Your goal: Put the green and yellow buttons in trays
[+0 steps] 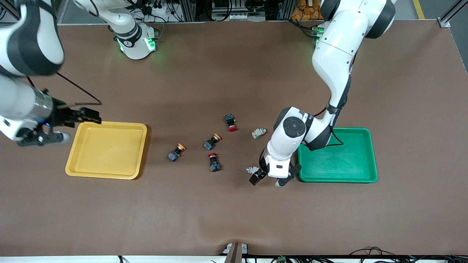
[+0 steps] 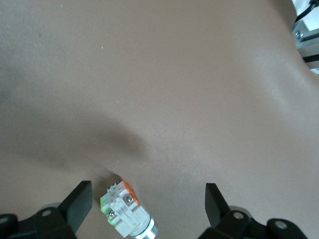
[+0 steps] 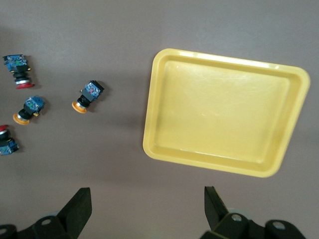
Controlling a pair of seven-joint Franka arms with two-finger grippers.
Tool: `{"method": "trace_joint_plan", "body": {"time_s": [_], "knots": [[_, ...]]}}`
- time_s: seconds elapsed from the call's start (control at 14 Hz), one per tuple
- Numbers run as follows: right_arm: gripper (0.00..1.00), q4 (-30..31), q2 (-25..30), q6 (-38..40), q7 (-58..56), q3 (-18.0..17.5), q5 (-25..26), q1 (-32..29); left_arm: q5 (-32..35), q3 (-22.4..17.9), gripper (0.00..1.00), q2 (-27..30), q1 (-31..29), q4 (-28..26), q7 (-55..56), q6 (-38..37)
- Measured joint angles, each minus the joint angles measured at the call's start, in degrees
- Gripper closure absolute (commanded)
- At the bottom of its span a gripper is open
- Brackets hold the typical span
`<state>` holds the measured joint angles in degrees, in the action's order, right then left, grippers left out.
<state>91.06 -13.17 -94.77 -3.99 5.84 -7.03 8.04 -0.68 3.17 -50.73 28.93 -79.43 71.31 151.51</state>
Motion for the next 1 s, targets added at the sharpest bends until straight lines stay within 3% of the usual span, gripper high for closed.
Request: {"method": "trace_joint_plan", "body": {"time_s": [0.36,0.64,1.0], "knots": [[0.00,0.24,-10.70,-9.71,4.72,-0.03,-6.48,1.63,0.00,0.02,0.00,-1.16,0.45,0.03,3.06,0.48],[0.00,0.08,-15.67,-15.86,10.50,-0.06,-9.45,3.89,0.00,0.06,0.00,-2.01,0.78,0.01,3.74,0.45],[0.00,-1.57,-22.93,-24.22,23.24,-0.14,-10.00,9.29,0.00,0.06,0.00,-2.74,0.85,0.01,3.74,0.46]]}}
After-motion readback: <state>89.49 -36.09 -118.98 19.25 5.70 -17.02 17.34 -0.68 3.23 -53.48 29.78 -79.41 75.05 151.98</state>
